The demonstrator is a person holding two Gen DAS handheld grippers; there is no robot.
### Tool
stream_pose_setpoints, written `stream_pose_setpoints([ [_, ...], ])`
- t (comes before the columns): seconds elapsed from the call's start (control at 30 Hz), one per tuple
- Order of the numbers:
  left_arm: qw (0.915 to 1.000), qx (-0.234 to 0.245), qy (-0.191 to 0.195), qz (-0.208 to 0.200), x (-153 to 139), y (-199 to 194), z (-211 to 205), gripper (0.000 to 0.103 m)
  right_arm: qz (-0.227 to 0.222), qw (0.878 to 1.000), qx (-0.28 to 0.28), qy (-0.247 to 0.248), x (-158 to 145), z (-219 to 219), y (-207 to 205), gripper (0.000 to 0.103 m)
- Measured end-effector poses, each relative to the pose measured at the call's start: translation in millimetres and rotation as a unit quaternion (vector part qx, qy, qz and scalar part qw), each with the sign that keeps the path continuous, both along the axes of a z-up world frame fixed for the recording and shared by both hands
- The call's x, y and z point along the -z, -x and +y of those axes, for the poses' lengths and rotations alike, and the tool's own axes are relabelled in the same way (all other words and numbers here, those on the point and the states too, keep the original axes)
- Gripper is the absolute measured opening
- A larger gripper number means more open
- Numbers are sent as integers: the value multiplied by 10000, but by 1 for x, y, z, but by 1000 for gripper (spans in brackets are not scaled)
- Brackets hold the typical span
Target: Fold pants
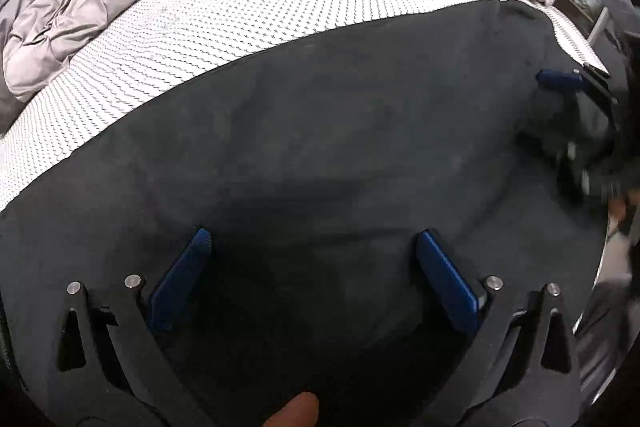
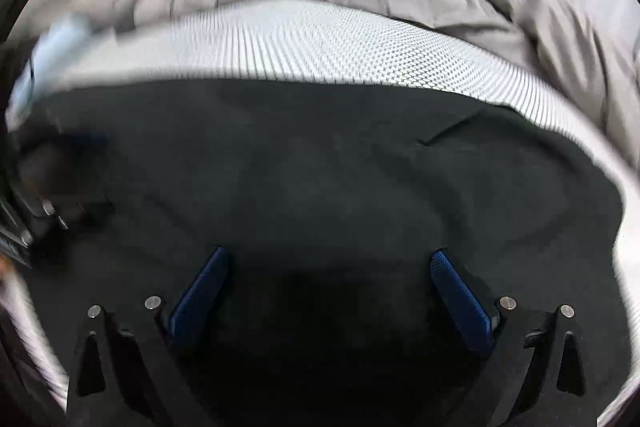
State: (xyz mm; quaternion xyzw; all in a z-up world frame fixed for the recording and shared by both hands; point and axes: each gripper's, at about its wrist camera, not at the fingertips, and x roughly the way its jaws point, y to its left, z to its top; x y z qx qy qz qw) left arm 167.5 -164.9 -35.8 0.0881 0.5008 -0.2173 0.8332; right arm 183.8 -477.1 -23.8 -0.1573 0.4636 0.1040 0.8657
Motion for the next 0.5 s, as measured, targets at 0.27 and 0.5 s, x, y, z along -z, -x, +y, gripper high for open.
stream_pose_setpoints([
  [0.27,9987,-493,103,116,-1,-11,38,102,-390,9763,2100,360,-10,-128,-9,102],
  [0.5,9984,-325,292,-353,-37,-3,23,102,-977,9798,1671,510,-49,-78,18,102],
])
